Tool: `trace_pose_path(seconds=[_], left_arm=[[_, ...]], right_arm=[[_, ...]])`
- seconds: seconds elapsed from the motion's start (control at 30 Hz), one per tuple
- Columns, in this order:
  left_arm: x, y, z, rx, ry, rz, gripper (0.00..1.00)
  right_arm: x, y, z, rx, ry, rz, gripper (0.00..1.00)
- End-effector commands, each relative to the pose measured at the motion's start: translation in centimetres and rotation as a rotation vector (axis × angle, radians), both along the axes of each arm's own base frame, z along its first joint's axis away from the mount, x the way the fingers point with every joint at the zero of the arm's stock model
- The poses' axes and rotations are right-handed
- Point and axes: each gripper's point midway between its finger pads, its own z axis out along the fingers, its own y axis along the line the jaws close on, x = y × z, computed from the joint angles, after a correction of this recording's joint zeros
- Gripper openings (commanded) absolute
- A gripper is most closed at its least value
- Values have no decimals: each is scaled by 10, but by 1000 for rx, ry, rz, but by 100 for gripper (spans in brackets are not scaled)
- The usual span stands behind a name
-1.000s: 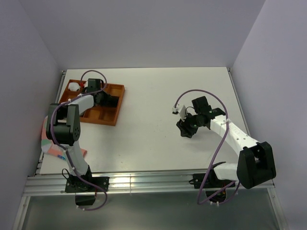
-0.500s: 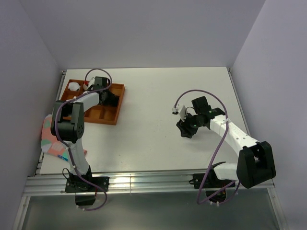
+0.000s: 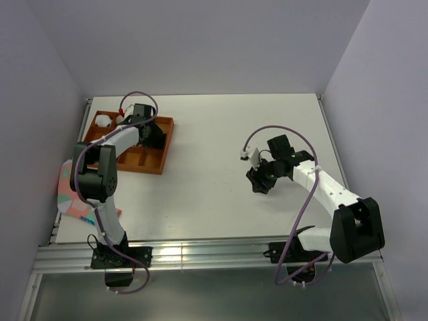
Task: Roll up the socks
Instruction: Place the sock in the storage box, then reset both arms
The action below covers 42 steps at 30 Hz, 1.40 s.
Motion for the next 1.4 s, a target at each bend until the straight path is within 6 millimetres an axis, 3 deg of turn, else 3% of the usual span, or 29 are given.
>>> trace_pose_path(seconds=[0.0, 0.27, 0.43, 0.47, 0.53, 0.57, 0.6, 0.77, 0.87, 1.0, 1.1, 1.23, 1.37], left_arm=[[6, 1, 53, 32, -82, -12, 53], [-3, -4, 83, 45, -126, -45, 54], [-19, -10, 111, 39, -187, -68, 53], [-22, -13, 124, 42, -216, -82, 53], [-33, -30, 136, 64, -246, -133, 53], [-42, -38, 152, 62, -286, -155, 54], [-52, -59, 159, 62, -309, -205, 54], [-101, -106, 205, -2, -483, -347, 54], [-128, -138, 218, -22, -552, -476, 53], [-166, -190, 221, -17, -573, -631, 53], [-185, -213, 218, -33, -574, -704, 53], [-198, -231, 218, -73, -591, -754, 53], [-205, -235, 217, -72, -586, -767, 53]], right_arm=[[8, 2, 16, 20, -32, -7, 56], [10, 6, 24, 39, -33, -13, 59], [12, 8, 31, 55, -45, -22, 62], [13, 9, 34, 62, -46, -29, 62], [16, 10, 39, 77, -68, -46, 70], [16, 11, 44, 88, -83, -53, 81], [18, 11, 47, 95, -101, -57, 85], [23, 9, 73, 126, -176, -116, 96], [26, 7, 96, 162, -224, -159, 100], [32, 6, 127, 230, -306, -227, 100], [34, 4, 142, 268, -337, -304, 100], [33, 1, 146, 275, -352, -335, 100], [29, -1, 142, 274, -356, -340, 100]])
